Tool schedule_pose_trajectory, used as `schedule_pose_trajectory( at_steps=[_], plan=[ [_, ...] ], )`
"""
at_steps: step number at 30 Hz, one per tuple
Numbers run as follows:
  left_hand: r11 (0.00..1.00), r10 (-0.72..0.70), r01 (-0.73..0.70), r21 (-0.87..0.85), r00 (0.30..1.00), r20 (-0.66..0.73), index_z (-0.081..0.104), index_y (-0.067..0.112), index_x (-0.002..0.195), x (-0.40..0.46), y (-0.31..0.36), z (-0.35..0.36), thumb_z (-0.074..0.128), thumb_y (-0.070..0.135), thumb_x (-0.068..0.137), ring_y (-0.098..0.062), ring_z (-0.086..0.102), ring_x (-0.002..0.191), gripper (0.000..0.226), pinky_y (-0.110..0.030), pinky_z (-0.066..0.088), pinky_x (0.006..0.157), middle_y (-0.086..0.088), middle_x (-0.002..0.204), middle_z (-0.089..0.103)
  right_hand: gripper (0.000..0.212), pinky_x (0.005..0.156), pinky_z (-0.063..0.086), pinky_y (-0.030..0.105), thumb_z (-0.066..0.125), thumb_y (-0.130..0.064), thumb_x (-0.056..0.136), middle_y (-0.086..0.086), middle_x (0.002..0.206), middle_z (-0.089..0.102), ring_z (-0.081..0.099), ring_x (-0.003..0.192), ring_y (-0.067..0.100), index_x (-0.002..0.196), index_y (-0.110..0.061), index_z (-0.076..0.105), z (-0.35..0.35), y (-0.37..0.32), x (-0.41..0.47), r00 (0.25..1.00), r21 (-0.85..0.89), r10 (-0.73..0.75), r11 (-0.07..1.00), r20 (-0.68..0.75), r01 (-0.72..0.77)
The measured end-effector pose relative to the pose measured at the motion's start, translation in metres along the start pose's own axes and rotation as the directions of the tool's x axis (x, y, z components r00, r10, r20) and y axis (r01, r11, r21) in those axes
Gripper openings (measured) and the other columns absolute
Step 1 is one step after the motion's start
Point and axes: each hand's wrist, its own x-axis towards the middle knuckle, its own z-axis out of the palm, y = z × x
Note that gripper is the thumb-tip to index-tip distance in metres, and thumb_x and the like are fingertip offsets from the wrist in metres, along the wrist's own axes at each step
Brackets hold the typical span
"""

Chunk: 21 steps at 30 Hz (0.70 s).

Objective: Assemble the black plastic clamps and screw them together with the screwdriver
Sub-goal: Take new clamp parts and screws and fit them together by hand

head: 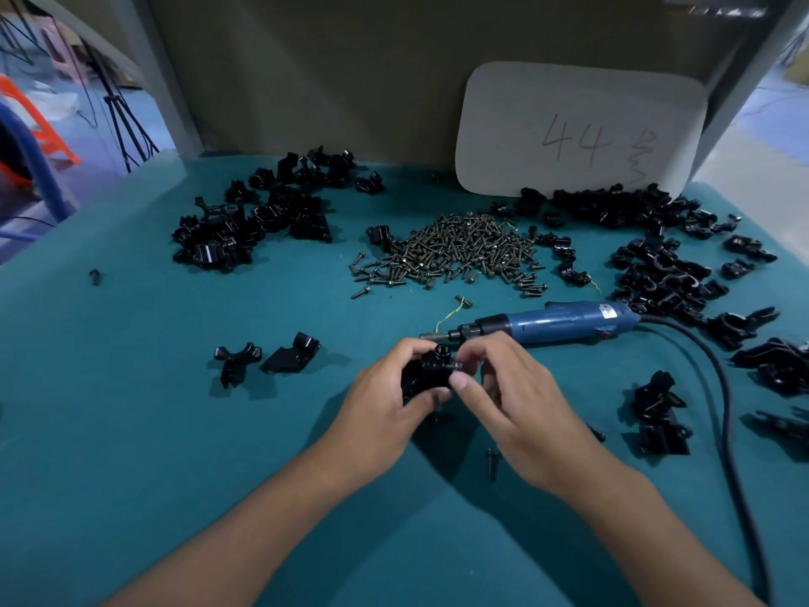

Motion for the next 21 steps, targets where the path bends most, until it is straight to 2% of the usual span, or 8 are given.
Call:
schedule_pose_trajectory(
  at_steps=[2, 5, 7, 10, 12, 14, 18, 21],
  plan=[
    [1.0, 0.009, -0.009, 0.009, 1.0, 0.006, 0.057, 0.021, 0.121, -0.0018, 0.0006, 0.0008, 0.073, 0.019, 0.093, -0.007, 0.063, 0.1, 0.032, -0.027, 0.05, 0.087, 0.01, 0.105, 0.069, 0.013, 0.074, 0.036, 0.012, 0.04, -0.048, 0.104, -0.024, 0.095, 0.047, 0.05, 0.088, 0.002, 0.098, -0.039, 0.045, -0.0017, 0.0011, 0.0008, 0.999, -0.026, -0.04, 0.999, 0.011, 0.04],
    [0.998, 0.029, -0.03, 0.061, 0.999, 0.015, 0.056, 0.026, 0.119, -0.0036, 0.0, 0.0021, 0.072, 0.019, 0.093, -0.005, 0.061, 0.095, 0.032, -0.023, 0.048, 0.082, 0.012, 0.102, 0.066, 0.04, 0.065, 0.038, 0.024, 0.026, -0.057, 0.104, -0.013, 0.08, 0.048, 0.049, 0.078, 0.006, 0.08, -0.03, 0.044, 0.0008, -0.0009, 0.0032, 1.0, -0.09, -0.026, 0.996, -0.001, 0.026],
    [0.997, 0.03, -0.031, 0.069, 0.999, 0.019, 0.055, 0.026, 0.119, -0.003, 0.0001, 0.0023, 0.072, 0.019, 0.093, -0.005, 0.061, 0.095, 0.032, -0.023, 0.047, 0.082, 0.012, 0.102, 0.066, 0.044, 0.061, 0.038, 0.03, 0.022, -0.063, 0.102, -0.013, 0.079, 0.05, 0.05, 0.076, 0.007, 0.079, -0.031, 0.042, 0.0005, -0.0001, 0.0023, 1.0, -0.125, -0.008, 0.992, -0.018, 0.005],
    [0.998, 0.019, -0.019, 0.052, 1.0, -0.01, 0.056, 0.022, 0.121, -0.0018, -0.0005, -0.0002, 0.073, 0.022, 0.093, -0.011, 0.063, 0.099, 0.033, -0.032, 0.05, 0.087, 0.008, 0.105, 0.068, 0.02, 0.069, 0.039, 0.017, 0.038, -0.061, 0.101, -0.022, 0.094, 0.052, 0.054, 0.086, 0.004, 0.096, -0.043, 0.045, -0.0041, 0.0026, 0.0012, 0.999, -0.029, -0.006, 1.0, -0.037, 0.005],
    [0.998, 0.027, -0.026, 0.049, 1.0, -0.016, 0.056, 0.021, 0.122, -0.0023, -0.0003, -0.0008, 0.073, 0.022, 0.092, -0.012, 0.063, 0.101, 0.034, -0.033, 0.05, 0.09, 0.008, 0.108, 0.068, 0.007, 0.073, 0.038, 0.008, 0.051, -0.046, 0.101, -0.023, 0.099, 0.053, 0.055, 0.091, 0.001, 0.102, -0.04, 0.049, -0.0048, 0.0053, 0.0025, 0.997, -0.01, -0.064, 0.998, -0.045, 0.064],
    [0.998, 0.028, -0.027, 0.059, 1.0, -0.013, 0.056, 0.022, 0.123, -0.0024, -0.0013, -0.0009, 0.073, 0.022, 0.092, -0.012, 0.062, 0.102, 0.035, -0.033, 0.049, 0.091, 0.009, 0.108, 0.068, 0.006, 0.073, 0.038, 0.008, 0.053, -0.039, 0.102, -0.021, 0.097, 0.053, 0.053, 0.088, -0.001, 0.099, -0.034, 0.051, -0.0032, 0.0058, 0.0046, 0.996, -0.002, -0.066, 0.998, -0.056, 0.067],
    [0.997, 0.037, -0.037, 0.072, 0.999, 0.008, 0.055, 0.025, 0.122, -0.0033, -0.0034, 0.0006, 0.072, 0.021, 0.093, -0.008, 0.061, 0.099, 0.034, -0.028, 0.049, 0.086, 0.012, 0.105, 0.066, 0.025, 0.07, 0.037, 0.015, 0.033, -0.048, 0.106, -0.018, 0.087, 0.047, 0.049, 0.082, 0.002, 0.087, -0.035, 0.042, -0.0016, 0.0024, 0.0066, 0.998, -0.044, -0.069, 0.997, 0.007, 0.069],
    [0.995, 0.063, -0.065, 0.081, 0.998, 0.018, 0.054, 0.028, 0.124, -0.0049, -0.003, 0.002, 0.072, 0.018, 0.093, -0.004, 0.061, 0.101, 0.038, -0.021, 0.046, 0.085, 0.015, 0.106, 0.066, 0.041, 0.059, 0.036, 0.025, 0.023, -0.058, 0.103, -0.017, 0.078, 0.051, 0.05, 0.071, 0.006, 0.077, -0.032, 0.041, 0.0003, 0.001, 0.0067, 1.0, -0.079, 0.001, 0.997, 0.015, 0.0]
  ],
)
